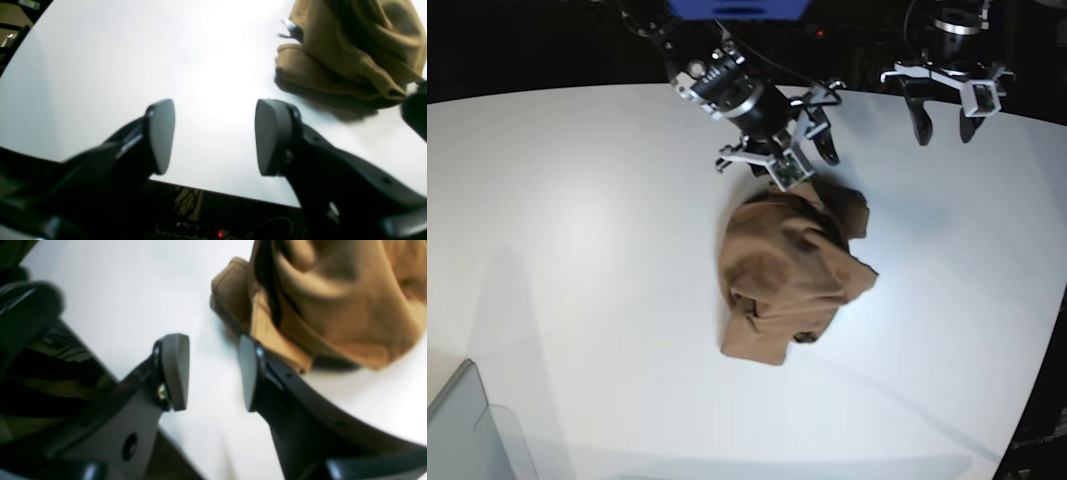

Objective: Layout the t-shirt on the table in an organized manner, then fold the t-shirt properly
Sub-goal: 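Lower the right gripper onto the crumpled brown t-shirt and grasp it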

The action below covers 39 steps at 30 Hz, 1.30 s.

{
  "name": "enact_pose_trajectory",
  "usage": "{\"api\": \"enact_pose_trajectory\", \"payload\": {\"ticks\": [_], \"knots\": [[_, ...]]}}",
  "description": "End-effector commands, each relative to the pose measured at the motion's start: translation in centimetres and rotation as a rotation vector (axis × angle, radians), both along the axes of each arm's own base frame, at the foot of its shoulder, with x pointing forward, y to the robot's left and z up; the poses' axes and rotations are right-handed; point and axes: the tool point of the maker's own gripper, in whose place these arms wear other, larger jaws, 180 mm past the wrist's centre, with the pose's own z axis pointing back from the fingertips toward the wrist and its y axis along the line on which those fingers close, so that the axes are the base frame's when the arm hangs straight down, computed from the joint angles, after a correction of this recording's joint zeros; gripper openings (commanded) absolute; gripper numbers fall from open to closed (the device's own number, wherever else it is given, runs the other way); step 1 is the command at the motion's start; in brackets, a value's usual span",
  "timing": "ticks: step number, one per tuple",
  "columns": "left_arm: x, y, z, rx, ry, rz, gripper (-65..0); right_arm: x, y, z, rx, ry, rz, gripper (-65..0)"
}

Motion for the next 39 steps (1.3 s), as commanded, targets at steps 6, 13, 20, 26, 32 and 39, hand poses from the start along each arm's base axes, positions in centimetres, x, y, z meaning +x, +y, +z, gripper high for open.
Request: {"api": "enact_pose_trajectory", "payload": {"ticks": [6, 13, 20, 26, 32, 39], "knots": [[0.0, 0.1, 0.7, 0.011, -0.026, -0.005, -28.0, 3.0, 0.1, 0.0, -0.003, -0.023, -0.087, -38.9], [0.8, 0.2, 1.1, 0.013, -0.048, -0.007, -28.0, 4.4, -1.1, -1.5, -0.050, -0.009, -0.146, -34.8], [1.2, 0.3, 1.3, 0.016, -0.061, -0.004, -28.0, 4.4, -1.0, -1.5, -0.052, -0.010, -0.141, -34.8], [1.8, 0.3, 1.6, 0.019, -0.079, -0.005, -28.2, 4.9, -1.4, -3.7, -0.100, 0.024, -0.141, -51.6], [1.5, 0.5, 1.1, 0.018, -0.064, 0.003, -28.2, 5.0, -1.8, -1.9, -0.058, 0.002, -0.170, -65.0], [1.5, 0.5, 1.3, 0.019, -0.067, 0.005, -28.3, 5.9, -3.4, 7.9, 0.110, -0.191, -0.222, -65.0]]}}
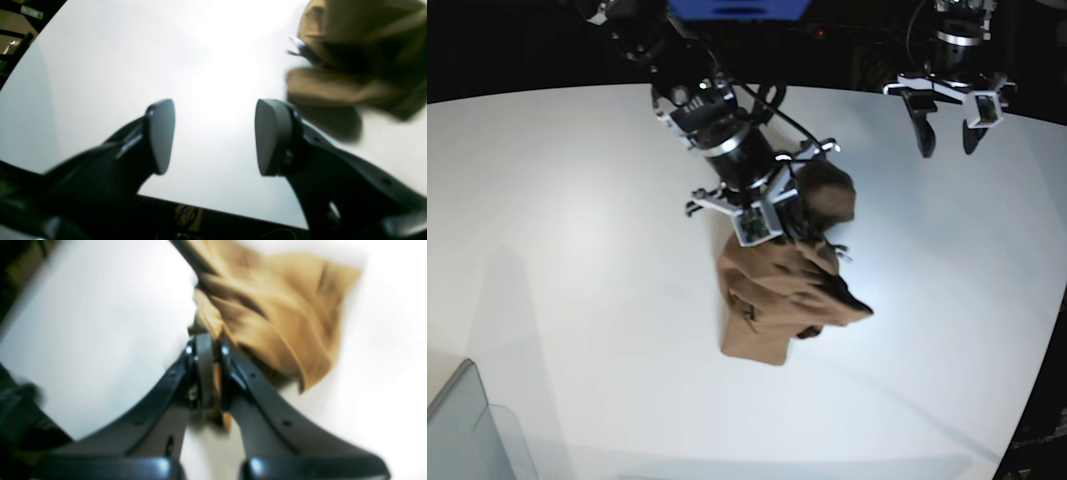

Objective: Layout the t-shirt on the table in an organized manner, then fold the t-shirt properly

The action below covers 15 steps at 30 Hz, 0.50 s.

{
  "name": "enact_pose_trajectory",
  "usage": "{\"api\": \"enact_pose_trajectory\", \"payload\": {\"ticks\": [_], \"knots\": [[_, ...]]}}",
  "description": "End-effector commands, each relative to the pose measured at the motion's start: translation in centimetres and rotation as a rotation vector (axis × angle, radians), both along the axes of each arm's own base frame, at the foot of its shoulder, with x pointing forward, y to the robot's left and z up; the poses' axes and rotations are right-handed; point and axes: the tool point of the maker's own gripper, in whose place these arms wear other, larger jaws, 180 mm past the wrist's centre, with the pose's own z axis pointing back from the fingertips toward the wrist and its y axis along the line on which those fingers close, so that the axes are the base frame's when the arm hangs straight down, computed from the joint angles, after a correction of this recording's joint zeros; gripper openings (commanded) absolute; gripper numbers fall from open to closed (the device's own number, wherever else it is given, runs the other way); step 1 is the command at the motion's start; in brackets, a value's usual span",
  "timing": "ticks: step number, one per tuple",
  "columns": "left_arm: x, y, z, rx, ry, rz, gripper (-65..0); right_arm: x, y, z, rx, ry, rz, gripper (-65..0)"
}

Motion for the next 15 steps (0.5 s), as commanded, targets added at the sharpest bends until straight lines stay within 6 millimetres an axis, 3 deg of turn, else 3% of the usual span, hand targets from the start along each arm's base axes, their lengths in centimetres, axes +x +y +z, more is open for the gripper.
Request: {"api": "enact_pose_trajectory", "payload": {"ticks": [1, 10, 15], "knots": [[0.1, 0.1, 1.0, 0.011, -0.033, -0.001, -28.3, 0.4, 0.0, 2.3, 0.044, -0.062, -0.012, -65.0], [0.0, 2.7, 1.9, 0.064, -0.049, 0.046, -28.1, 1.8, -0.9, 6.1, 0.127, -0.162, -0.074, -65.0], [0.4, 2.6, 2.1, 0.066, -0.060, 0.042, -28.3, 4.0, -5.0, 7.3, 0.271, -0.188, -0.217, -65.0]]}}
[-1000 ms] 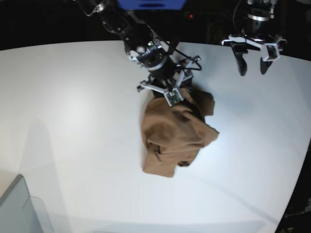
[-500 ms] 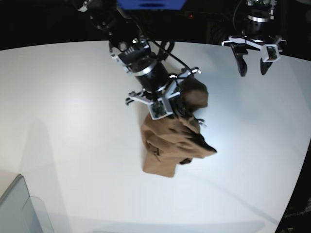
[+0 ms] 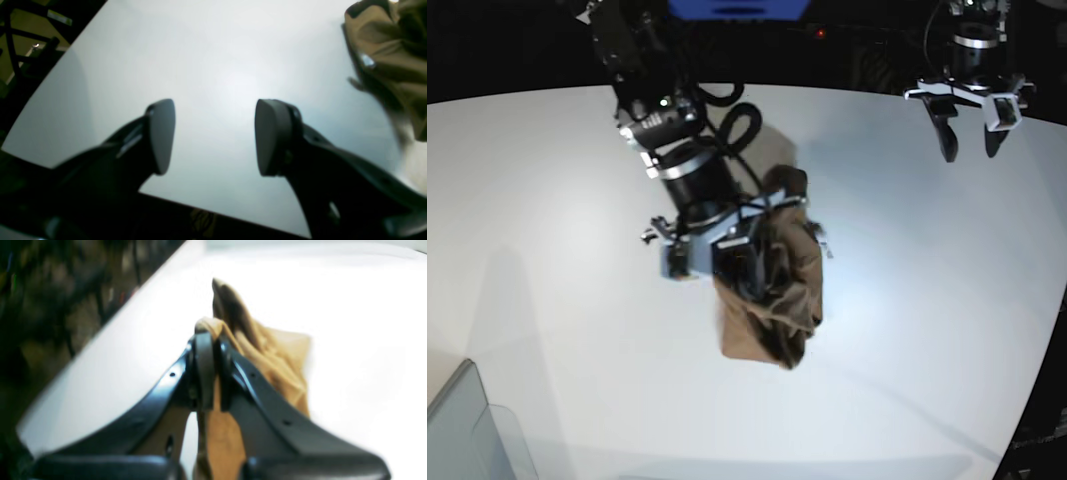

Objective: Layout the t-shirt on the table in an organized manner, then fold the t-shirt properly

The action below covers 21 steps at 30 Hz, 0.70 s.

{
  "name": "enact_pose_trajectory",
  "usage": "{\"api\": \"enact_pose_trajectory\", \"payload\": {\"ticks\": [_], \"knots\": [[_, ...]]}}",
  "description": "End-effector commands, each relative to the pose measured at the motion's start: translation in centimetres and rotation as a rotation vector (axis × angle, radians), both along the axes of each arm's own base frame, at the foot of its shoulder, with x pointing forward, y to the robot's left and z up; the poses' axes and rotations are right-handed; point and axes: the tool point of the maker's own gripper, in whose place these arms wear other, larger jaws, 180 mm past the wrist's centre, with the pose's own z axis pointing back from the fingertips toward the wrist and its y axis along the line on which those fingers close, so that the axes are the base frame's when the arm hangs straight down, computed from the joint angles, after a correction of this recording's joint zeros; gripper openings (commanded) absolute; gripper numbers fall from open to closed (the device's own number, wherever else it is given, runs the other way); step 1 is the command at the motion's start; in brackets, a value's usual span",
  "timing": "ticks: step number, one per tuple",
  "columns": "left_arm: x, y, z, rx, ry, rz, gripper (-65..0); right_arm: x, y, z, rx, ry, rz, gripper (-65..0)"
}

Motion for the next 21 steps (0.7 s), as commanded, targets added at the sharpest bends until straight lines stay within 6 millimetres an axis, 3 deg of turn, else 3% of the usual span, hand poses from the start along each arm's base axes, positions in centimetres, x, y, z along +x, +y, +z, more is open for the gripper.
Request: {"api": "enact_pose_trajectory", "payload": {"ticks": [1, 5, 8, 11, 15, 21], "knots": [[0.6, -0.2, 1.3, 0.010, -0.046, -0.012, -28.3, 0.6, -1.2, 1.5, 0.066, -0.036, -0.041, -65.0], [1.3, -0.5, 1.6, 0.002, -0.068, -0.018, -28.2, 1.7, -6.2, 0.1, 0.183, 0.037, -0.145, -65.0], [2.1, -1.5, 1.7, -0.018, -0.085, -0.038, -28.0, 2.1, -8.2, -2.2, 0.235, 0.112, -0.182, -65.0], [3.4, -3.7, 2.0, -0.058, -0.116, -0.084, -28.0, 1.6, -8.6, -4.2, 0.218, 0.165, -0.186, -65.0], [5.5, -7.4, 2.3, -0.130, -0.155, -0.156, -27.9, 0.7, -9.0, -5.3, 0.200, 0.195, -0.189, -65.0], [8.6, -12.5, 0.5, -0.206, -0.060, -0.268, -27.9, -0.3, -10.2, -6.7, 0.141, 0.224, -0.187, -65.0]]}}
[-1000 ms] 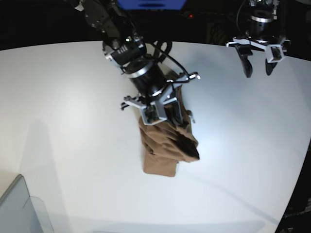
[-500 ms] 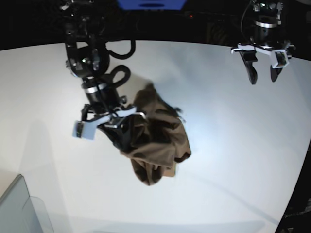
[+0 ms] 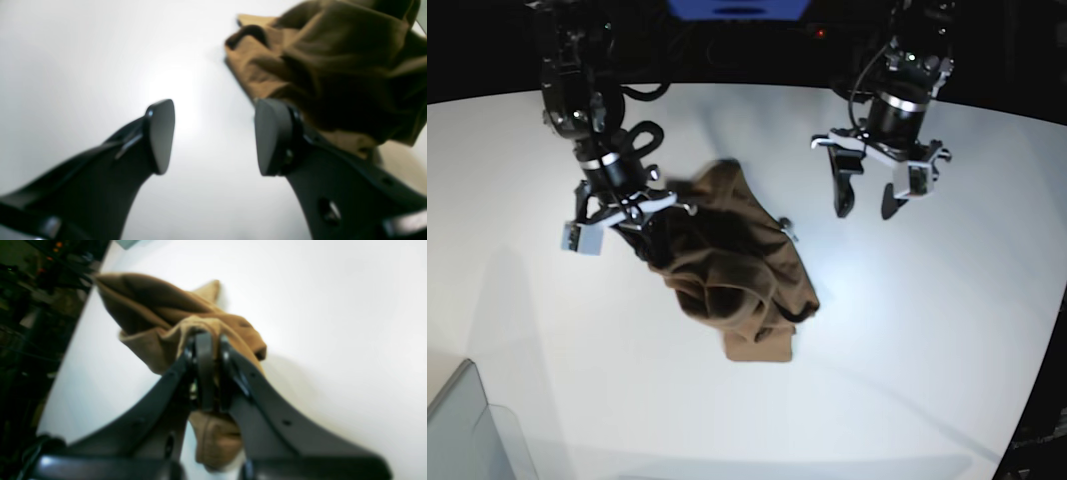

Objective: Layout the t-shirt on the table in an organized manner, then fold the t-shirt properly

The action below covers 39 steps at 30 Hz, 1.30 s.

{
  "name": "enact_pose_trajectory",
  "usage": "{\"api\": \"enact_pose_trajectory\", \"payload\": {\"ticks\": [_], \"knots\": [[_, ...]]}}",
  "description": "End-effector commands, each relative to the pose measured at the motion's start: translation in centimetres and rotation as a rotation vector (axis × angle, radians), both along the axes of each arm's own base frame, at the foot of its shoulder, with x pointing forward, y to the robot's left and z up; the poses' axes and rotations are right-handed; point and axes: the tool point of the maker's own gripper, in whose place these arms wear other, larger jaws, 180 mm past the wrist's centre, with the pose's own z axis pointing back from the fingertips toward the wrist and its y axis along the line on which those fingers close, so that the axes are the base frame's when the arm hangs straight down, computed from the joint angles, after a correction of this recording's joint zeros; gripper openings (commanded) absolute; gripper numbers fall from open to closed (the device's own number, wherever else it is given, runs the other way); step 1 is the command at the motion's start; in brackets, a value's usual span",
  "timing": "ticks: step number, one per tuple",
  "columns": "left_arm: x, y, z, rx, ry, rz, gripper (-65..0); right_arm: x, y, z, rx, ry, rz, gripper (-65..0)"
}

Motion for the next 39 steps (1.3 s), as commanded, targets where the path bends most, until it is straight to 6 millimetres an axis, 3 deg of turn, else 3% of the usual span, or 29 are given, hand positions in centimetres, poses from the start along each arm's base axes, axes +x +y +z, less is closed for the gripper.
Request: {"api": "enact_pose_trajectory", "payload": {"ticks": [1, 8, 15, 22, 25, 28, 32, 34, 36, 39], "knots": [[0.9, -0.4, 0.3, 0.001, -0.020, -0.010, -27.9, 0.2, -0.1, 1.0, 0.010, -0.038, -0.004, -65.0], [5.3, -2.9, -2.9, -0.052, 0.029, -0.006, -27.9, -1.4, -0.1, -0.5, 0.008, 0.015, -0.004, -65.0], [8.0, -5.3, -5.7, -0.103, 0.094, -0.001, -27.9, -2.1, -0.7, -1.2, -0.028, 0.035, 0.015, -65.0], [8.7, -6.8, -9.1, -0.117, 0.188, -0.003, -28.1, -2.4, -1.1, -1.5, -0.041, 0.045, 0.016, -65.0], [8.1, -8.7, -10.1, -0.106, 0.216, -0.059, -29.3, -2.4, -1.1, -1.5, -0.041, 0.045, 0.016, -65.0], [7.5, -9.5, -10.5, -0.084, 0.225, -0.100, -40.6, -2.4, -1.0, -1.5, -0.040, 0.044, 0.018, -65.0], [7.2, -9.5, -10.7, -0.083, 0.233, -0.103, -65.0, -2.6, -0.8, -1.5, -0.038, 0.046, 0.026, -65.0], [7.4, -9.4, -9.9, -0.085, 0.212, -0.102, -63.2, -3.2, -0.7, -2.1, -0.037, 0.066, 0.029, -65.0], [6.5, -8.0, -9.6, -0.063, 0.196, -0.093, -65.0, -3.7, -0.7, -2.4, -0.036, 0.078, 0.029, -65.0], [6.1, -6.9, -7.0, -0.051, 0.127, -0.096, -64.8, -3.8, -1.1, -2.5, -0.038, 0.080, 0.017, -65.0]]}}
